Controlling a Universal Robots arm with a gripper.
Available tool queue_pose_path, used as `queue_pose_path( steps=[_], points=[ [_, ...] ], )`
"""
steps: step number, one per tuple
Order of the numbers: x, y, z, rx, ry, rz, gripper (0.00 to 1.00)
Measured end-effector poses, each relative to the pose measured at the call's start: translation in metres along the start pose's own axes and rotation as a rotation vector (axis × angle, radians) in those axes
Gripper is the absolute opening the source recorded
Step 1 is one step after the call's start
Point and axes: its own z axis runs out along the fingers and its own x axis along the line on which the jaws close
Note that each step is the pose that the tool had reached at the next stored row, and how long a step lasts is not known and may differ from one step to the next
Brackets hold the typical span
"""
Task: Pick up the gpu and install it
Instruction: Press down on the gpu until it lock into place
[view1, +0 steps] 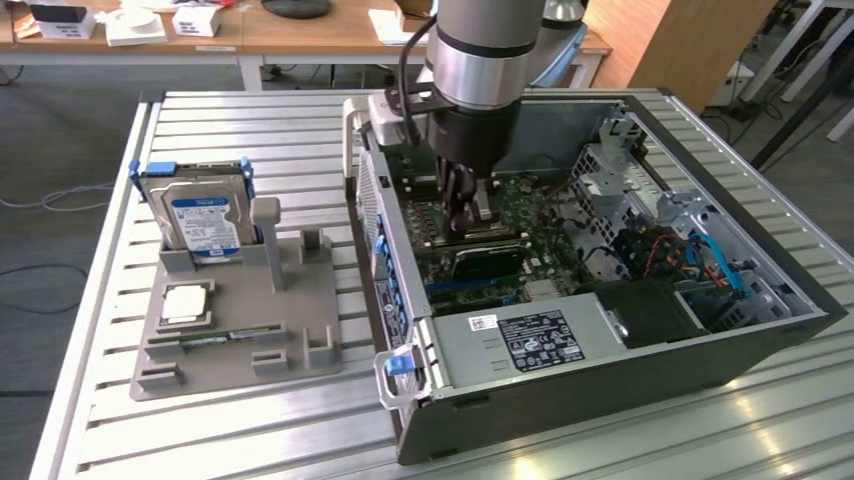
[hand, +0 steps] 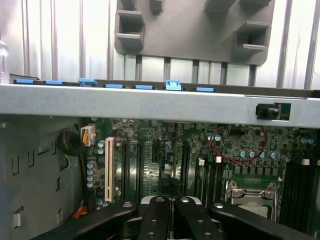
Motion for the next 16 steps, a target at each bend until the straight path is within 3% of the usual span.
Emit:
queue_pose_path(
  steps=[16],
  points=[
    [-0.0036, 0.0001, 0.0050, 0.0001, -0.0008, 0.000, 0.11]
  ],
)
